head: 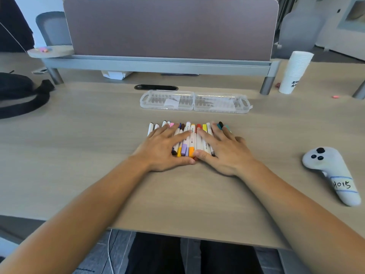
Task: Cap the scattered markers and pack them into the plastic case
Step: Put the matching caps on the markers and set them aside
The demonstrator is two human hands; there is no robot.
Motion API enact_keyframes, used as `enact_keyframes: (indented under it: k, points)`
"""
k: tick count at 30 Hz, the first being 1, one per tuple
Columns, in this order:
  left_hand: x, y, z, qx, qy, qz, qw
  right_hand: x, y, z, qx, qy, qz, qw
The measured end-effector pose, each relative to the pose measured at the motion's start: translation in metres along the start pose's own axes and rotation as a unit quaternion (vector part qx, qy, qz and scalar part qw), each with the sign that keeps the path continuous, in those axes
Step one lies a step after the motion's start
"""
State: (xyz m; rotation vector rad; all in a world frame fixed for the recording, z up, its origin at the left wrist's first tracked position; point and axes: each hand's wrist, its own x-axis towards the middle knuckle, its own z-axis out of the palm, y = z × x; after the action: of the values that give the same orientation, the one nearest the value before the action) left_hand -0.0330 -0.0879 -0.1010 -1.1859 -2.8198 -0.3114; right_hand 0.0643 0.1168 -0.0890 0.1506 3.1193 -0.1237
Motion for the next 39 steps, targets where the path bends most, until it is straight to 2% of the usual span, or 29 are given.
enact_keyframes:
  k: [10, 17, 28, 33, 39]
  points:
    - [-0.007, 0.005, -0.006, -0.013, 0.029, -0.042, 0.999, 0.005, 0.004, 0.005, -0.005, 0.012, -0.007, 1.000]
    - [-0.005, -0.003, 0.001, -0.004, 0.051, -0.035, 0.998, 0.015, 0.000, 0.006, -0.001, 0.011, 0.005, 1.000]
    - [-0.006, -0.008, -0.002, -0.012, 0.038, -0.018, 0.999, 0.011, 0.000, 0.000, 0.007, 0.002, -0.001, 1.000]
    - [-0.007, -0.009, -0.005, 0.008, 0.008, -0.005, 1.000, 0.009, 0.002, -0.004, -0.003, -0.047, -0.016, 0.999]
    - [-0.001, -0.015, -0.007, 0.030, -0.020, 0.027, 0.999, 0.015, -0.002, -0.002, -0.018, -0.034, 0.003, 0.999]
